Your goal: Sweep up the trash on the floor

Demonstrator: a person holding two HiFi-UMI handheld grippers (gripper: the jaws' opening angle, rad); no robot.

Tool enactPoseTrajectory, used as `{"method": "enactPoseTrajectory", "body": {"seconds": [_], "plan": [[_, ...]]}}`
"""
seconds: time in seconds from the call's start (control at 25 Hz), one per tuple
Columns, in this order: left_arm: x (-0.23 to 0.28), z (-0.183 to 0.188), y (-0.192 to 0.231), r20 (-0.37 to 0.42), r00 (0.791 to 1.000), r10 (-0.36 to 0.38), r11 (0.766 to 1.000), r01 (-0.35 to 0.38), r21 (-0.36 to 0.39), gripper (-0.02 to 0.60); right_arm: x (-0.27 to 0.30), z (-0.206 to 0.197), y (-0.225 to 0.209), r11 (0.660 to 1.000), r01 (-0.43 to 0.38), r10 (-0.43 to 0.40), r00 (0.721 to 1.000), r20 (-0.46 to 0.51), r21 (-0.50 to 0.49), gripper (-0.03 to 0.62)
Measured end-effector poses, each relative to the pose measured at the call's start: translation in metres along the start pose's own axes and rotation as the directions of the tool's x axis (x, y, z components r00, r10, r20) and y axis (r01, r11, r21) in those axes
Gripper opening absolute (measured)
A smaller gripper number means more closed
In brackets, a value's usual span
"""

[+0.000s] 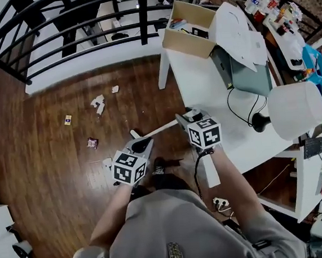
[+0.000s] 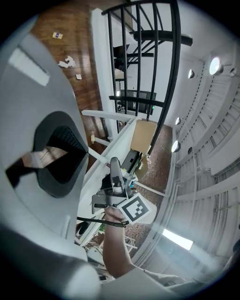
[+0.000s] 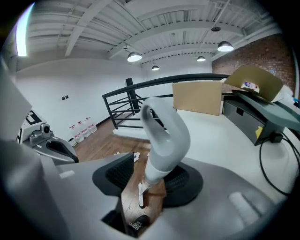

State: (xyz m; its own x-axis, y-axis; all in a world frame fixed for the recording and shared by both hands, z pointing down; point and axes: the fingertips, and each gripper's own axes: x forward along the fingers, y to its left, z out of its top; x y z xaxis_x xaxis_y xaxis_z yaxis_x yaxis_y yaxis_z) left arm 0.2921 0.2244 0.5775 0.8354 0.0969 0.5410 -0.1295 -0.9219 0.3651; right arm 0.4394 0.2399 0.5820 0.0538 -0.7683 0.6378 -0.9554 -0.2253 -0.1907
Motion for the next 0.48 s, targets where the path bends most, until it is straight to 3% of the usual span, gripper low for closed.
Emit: {"method": "enactPoseTrajectory", "body": {"seconds": [0.2, 0.48], "plan": [[-0.021, -0.023, 0.013, -0.008, 0.997, 0.077, 0.995, -0.078, -0.062, 0.005, 0.02, -0.003, 0.037, 0.991, -0.121, 0.118, 0.991, -0.056, -0.049, 0.077], [-0.089, -0.065, 0.046, 0.013, 0.969, 0.245, 0.955, -0.239, -0.174, 0.005, 0.043, 0.025, 0.126, 0.928, -0.331, 0.316, 0.943, -0.107, -0.173, 0.069]]}}
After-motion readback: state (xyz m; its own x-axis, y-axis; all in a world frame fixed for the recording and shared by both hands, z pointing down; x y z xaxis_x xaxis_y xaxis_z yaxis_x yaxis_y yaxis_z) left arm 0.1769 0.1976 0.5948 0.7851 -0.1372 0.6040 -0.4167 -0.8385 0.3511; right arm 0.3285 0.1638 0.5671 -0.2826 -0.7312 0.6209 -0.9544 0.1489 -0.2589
